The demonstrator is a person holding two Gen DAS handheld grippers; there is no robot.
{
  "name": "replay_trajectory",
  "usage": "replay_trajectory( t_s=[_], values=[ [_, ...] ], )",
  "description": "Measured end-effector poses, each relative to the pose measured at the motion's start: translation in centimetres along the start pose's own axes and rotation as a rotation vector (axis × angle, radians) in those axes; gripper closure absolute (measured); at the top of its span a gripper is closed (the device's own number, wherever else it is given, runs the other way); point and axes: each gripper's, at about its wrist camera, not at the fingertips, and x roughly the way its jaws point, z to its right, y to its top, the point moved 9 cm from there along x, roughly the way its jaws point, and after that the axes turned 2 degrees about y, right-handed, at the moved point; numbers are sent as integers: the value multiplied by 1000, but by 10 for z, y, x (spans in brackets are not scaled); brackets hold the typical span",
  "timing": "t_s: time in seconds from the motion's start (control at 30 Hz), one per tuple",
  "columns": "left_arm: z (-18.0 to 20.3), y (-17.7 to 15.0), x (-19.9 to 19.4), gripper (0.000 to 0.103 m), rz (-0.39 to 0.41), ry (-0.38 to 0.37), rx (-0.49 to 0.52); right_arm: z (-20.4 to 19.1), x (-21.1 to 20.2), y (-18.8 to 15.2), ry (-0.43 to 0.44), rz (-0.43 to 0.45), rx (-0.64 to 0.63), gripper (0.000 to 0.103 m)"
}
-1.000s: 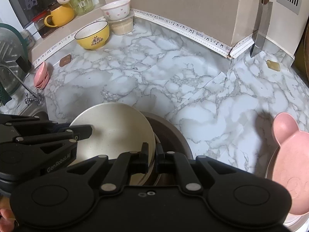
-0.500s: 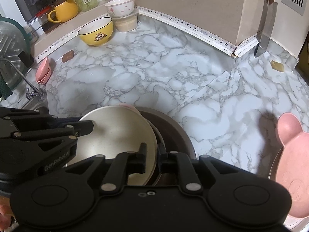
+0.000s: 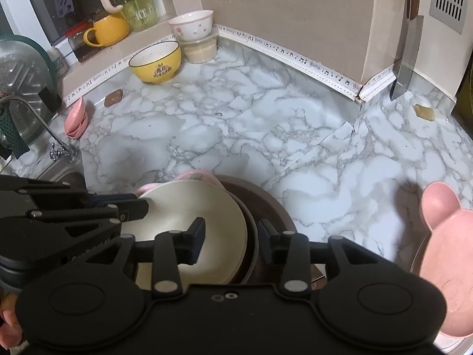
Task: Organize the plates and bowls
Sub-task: 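Lower the cream bowl into the pot and open both grippers, then move both open grippers to the steel bowl rim holding the nested pot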
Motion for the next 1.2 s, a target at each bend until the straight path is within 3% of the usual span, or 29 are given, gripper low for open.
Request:
replay_trajectory(
  t_s=[0.47,0.63,0.73,0.8,0.87,1.03,1.2],
  values=[
    [3,-4,-34,95,74,-54,6,-8,-34,-1,-5,75,-22,50],
    [1,-7,-45,93,103,-72,1,-10,-47,-3,-15,102,-36,42],
    [-1,-9,-50,81,115,-81,-12,-10,-56,-4,-26,125,-37,39],
    [-2,-10,-55,61,134,-85,-20,-9,-62,-4,-30,136,-36,39],
    [-4,-11,-60,49,156,-85,-27,-8,-66,-5,-34,146,-37,35],
    [-9,-16,-70,46,184,-90,-36,-5,-78,-9,-43,170,-31,23],
    [-15,-22,-76,29,228,-67,-35,1,-86,-13,-62,197,-32,8]
  ],
)
